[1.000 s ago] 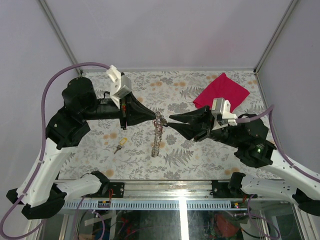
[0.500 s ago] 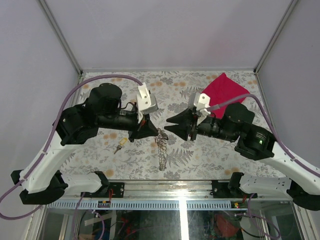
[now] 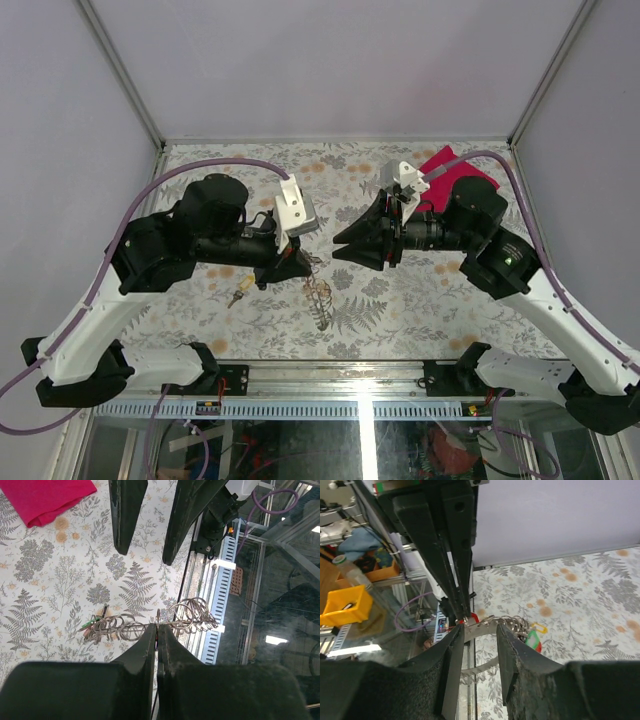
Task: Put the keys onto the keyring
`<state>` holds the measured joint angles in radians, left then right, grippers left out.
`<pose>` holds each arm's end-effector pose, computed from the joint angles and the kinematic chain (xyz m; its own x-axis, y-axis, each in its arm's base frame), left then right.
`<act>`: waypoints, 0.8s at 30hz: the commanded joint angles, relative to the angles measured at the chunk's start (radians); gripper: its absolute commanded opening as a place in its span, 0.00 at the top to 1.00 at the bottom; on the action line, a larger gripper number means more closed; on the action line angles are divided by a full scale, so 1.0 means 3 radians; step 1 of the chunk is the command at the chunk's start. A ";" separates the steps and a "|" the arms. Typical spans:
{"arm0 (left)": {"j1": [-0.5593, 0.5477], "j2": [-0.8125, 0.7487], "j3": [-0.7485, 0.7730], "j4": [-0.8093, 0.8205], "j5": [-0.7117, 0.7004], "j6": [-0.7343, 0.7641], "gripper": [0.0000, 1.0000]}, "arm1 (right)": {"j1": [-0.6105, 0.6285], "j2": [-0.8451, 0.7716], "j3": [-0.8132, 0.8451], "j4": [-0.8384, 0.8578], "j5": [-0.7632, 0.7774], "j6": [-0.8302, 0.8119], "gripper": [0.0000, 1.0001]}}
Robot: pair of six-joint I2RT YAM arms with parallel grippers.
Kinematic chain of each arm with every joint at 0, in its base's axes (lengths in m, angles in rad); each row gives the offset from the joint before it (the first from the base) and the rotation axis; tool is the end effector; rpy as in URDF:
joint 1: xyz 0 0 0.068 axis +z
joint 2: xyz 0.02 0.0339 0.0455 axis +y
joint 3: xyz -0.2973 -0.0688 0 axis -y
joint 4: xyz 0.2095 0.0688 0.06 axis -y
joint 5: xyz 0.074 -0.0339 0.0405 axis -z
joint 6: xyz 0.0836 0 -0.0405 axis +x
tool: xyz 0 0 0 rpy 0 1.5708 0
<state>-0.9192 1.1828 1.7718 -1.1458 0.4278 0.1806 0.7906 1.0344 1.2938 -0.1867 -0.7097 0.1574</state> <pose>0.0790 -0.1608 0.4757 -0.1470 0.4622 -0.8745 0.9794 0.1919 -0.0632 0.0965 0.1749 0.4908 -0.1057 0.0622 -0.9924 -0.9920 0.0627 0.1096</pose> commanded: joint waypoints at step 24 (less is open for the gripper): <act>-0.0090 0.0080 0.0234 0.0040 -0.0010 0.0088 1.00 | 0.0235 0.0407 0.0166 -0.0114 -0.0586 -0.0246 0.67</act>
<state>-0.9363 1.2110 1.8023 -1.1610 0.4248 0.1963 0.8463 1.1503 1.2930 -0.2207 -0.8768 0.1085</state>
